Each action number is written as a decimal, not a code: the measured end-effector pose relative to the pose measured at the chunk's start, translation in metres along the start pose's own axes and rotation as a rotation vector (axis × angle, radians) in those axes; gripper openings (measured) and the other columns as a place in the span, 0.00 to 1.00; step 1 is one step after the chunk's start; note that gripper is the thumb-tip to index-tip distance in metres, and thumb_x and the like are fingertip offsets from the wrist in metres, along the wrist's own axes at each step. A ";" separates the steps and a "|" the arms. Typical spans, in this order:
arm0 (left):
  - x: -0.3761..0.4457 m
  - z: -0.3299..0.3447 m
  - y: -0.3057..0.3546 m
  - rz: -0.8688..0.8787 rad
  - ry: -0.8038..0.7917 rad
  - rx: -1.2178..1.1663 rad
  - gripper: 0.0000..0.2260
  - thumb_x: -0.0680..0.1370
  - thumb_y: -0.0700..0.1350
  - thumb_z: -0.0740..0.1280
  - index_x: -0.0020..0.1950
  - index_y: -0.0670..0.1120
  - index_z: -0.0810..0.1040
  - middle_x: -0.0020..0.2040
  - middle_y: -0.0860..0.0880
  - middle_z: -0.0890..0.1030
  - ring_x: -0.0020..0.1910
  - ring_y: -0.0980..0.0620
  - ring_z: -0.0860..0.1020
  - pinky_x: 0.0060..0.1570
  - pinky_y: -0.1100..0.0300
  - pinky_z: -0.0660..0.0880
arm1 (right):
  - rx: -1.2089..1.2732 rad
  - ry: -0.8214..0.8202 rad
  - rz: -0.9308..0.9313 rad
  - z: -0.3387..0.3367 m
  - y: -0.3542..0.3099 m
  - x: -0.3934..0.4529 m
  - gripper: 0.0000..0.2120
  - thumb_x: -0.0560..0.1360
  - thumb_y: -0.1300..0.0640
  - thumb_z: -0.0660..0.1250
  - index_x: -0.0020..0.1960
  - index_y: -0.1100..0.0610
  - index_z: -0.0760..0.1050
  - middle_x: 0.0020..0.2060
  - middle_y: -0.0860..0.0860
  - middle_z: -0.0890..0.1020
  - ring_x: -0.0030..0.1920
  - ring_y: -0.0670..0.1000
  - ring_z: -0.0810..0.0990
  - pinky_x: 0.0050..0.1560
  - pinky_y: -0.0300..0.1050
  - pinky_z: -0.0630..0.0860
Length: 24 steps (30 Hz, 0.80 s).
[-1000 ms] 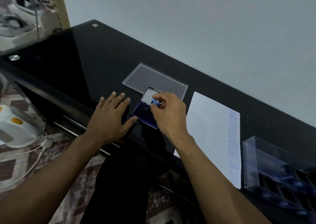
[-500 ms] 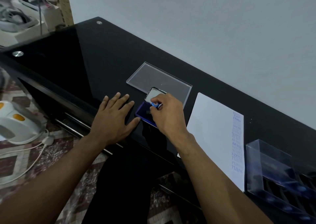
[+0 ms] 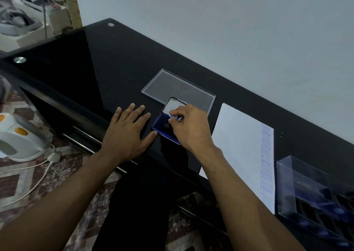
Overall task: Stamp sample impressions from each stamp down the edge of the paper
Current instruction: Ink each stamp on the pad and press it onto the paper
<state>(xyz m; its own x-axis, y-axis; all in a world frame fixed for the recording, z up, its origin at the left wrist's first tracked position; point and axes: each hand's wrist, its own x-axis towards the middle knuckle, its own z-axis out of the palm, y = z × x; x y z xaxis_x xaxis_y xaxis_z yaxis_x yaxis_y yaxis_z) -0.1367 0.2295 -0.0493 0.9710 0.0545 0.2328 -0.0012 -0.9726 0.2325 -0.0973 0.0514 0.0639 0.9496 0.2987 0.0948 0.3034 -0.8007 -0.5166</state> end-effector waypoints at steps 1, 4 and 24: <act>0.000 0.000 0.000 0.000 0.002 0.002 0.35 0.78 0.70 0.49 0.76 0.51 0.70 0.79 0.48 0.65 0.80 0.47 0.57 0.78 0.41 0.51 | -0.006 -0.001 -0.003 0.000 0.000 0.000 0.11 0.77 0.58 0.70 0.58 0.54 0.83 0.53 0.50 0.84 0.44 0.41 0.77 0.48 0.30 0.72; 0.000 0.000 0.000 0.001 0.006 0.001 0.35 0.78 0.70 0.49 0.76 0.50 0.70 0.79 0.47 0.66 0.80 0.47 0.57 0.78 0.40 0.52 | -0.015 -0.021 -0.003 0.000 -0.001 0.002 0.11 0.78 0.58 0.69 0.60 0.55 0.82 0.54 0.50 0.83 0.48 0.45 0.81 0.52 0.33 0.73; 0.000 -0.001 0.000 -0.002 -0.010 -0.004 0.36 0.78 0.71 0.47 0.76 0.51 0.69 0.79 0.47 0.65 0.80 0.47 0.57 0.78 0.40 0.52 | -0.008 -0.032 0.023 -0.002 -0.001 0.000 0.12 0.79 0.57 0.68 0.62 0.54 0.81 0.57 0.50 0.83 0.53 0.46 0.81 0.48 0.26 0.66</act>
<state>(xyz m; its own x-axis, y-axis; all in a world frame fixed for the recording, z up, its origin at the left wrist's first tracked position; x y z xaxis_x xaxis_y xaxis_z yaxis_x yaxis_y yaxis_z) -0.1368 0.2292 -0.0486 0.9733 0.0539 0.2233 -0.0004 -0.9717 0.2364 -0.0970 0.0512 0.0660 0.9534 0.2965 0.0556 0.2823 -0.8117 -0.5114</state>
